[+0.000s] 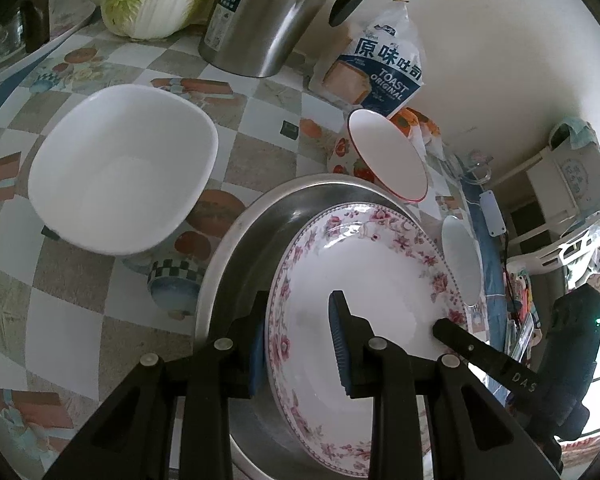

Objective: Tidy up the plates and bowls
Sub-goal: 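Carry the pink-floral plate with both tools over the steel basin, then lower the pink-floral plate flat into the steel basin with both tools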

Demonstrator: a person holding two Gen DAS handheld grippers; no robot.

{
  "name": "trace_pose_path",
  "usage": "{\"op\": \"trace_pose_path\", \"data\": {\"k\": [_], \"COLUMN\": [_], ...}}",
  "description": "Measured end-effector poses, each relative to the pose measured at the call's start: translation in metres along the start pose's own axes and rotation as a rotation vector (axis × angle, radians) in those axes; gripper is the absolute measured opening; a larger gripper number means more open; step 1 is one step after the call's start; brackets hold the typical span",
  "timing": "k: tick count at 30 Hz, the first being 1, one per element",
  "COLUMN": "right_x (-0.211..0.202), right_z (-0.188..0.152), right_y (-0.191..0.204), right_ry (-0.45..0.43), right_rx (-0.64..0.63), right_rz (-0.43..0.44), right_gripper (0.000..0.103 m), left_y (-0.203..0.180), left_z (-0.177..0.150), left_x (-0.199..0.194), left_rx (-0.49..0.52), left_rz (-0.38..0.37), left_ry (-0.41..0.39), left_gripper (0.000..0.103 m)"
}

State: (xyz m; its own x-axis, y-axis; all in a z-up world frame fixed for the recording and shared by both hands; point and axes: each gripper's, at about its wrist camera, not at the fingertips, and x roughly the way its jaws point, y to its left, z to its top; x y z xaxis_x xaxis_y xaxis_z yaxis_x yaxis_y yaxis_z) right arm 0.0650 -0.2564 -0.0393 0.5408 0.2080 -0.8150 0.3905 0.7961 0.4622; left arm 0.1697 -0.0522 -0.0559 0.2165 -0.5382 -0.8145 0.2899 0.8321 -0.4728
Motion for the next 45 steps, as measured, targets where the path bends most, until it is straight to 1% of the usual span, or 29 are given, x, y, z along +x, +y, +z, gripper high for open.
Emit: {"op": "trace_pose_path", "data": {"k": [11,28,35,39,45], "right_x": [0.007,0.01,0.011,0.012,0.014], "right_z": [0.0,0.0,0.0,0.0,0.0], "right_y": [0.001,0.004,0.01,0.015,0.018], "right_ry": [0.026,0.035,0.041,0.042,0.043], "right_rx": [-0.005,-0.029,-0.055,-0.083,-0.094], "right_rz": [-0.018,-0.051,-0.094,-0.141,-0.165], "right_gripper": [0.011,0.012,0.014,0.014,0.014], "left_y": [0.002,0.002,0.002,0.002,0.002], "left_z": [0.0,0.0,0.0,0.0,0.0], "left_x": [0.005,0.01,0.01,0.01,0.01], "left_rx": [-0.005,-0.001,-0.004,-0.002,-0.002], "left_rz": [0.02,0.034,0.036,0.042,0.045], "left_ry": [0.012,0.027,0.029,0.03,0.03], "left_gripper": [0.029,0.029,0.029,0.029,0.029]}}
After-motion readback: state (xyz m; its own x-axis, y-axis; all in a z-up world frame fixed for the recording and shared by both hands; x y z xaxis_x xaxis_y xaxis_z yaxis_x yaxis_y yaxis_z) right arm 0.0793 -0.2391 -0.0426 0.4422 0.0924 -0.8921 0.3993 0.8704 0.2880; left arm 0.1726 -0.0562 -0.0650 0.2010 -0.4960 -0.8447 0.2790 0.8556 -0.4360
